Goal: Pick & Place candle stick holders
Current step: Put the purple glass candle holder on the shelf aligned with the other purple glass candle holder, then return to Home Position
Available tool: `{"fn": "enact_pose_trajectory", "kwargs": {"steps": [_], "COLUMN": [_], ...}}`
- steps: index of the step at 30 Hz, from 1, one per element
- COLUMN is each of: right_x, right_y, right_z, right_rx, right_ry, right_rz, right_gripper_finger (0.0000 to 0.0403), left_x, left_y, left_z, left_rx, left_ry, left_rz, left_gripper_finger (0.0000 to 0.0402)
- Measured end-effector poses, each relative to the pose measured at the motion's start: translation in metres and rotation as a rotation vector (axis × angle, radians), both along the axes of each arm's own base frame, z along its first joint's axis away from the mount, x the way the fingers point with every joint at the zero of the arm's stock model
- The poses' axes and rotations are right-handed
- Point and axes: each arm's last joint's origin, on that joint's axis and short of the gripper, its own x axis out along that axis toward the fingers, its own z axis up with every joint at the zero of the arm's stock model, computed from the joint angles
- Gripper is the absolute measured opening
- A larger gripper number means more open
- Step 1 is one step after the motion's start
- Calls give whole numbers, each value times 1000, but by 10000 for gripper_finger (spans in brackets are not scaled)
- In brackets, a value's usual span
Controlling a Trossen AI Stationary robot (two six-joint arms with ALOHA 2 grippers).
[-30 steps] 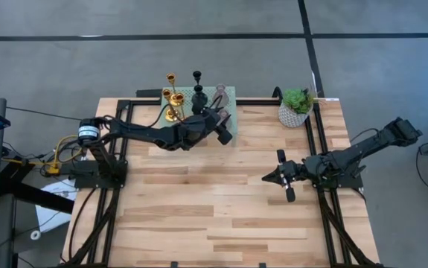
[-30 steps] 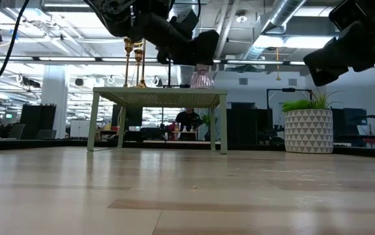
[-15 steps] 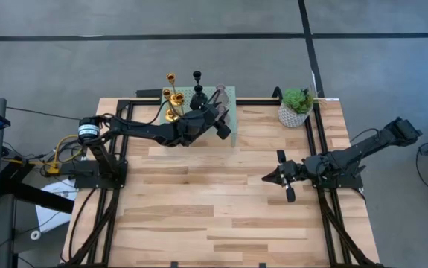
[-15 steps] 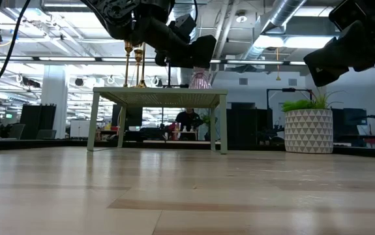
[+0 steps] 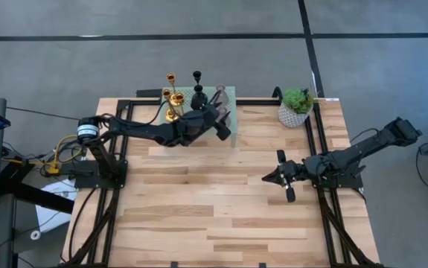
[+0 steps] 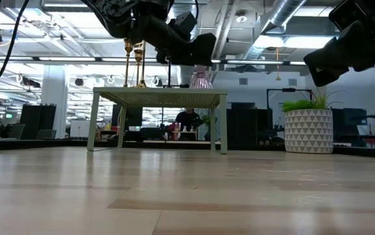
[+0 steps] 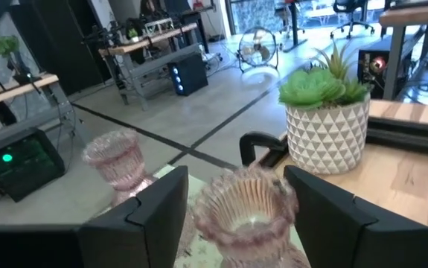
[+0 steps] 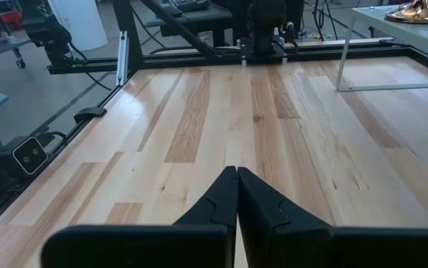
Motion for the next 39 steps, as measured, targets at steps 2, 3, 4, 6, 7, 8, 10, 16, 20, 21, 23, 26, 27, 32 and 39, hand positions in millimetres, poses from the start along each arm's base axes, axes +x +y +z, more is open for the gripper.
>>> {"fn": "enact_pose_trajectory", "kwargs": {"steps": [2,3,4,6,7,8,10,16,20,21,23,26,27,32,39], "right_x": [0,0,0,0,0,0,0,0,0,0,0,0,0,1,1], "right_y": [0,0,0,0,0,0,0,0,0,0,0,0,0,0,0], "right_z": [0,0,0,0,0,0,0,0,0,0,0,1,1,3,3], "right_rx": [0,0,0,0,0,-1,-1,0,0,0,0,2,4,9,7], "right_ry": [0,0,1,1,1,1,2,1,0,0,0,-6,-11,-24,-30], "right_rz": [0,0,0,0,0,0,0,0,0,0,-1,0,0,-1,0], "right_gripper_finger": [0,0,0,0,0,0,0,0,0,0,0,0,0,0,0], "left_x": [-2,-3,-4,-6,-8,-9,-12,-19,-23,-24,-26,-32,-34,-48,-76], "left_y": [-1,-1,-2,-3,-4,-5,-9,-24,-42,-48,-60,-78,-84,-116,-141], "left_z": [3,5,6,10,12,14,20,33,40,42,45,52,54,64,66], "left_rx": [3,3,4,5,6,7,9,46,74,86,108,132,144,199,243], "left_ry": [-10,-8,-10,-21,-23,-33,-50,-62,-60,-55,-50,-56,-57,-44,144], "left_rz": [1,-1,-1,-3,-3,-6,-16,-57,-109,-126,-160,-212,-229,-317,-343], "left_gripper_finger": [219,217,216,214,213,212,212,210,209,209,209,209,209,209,206]}}
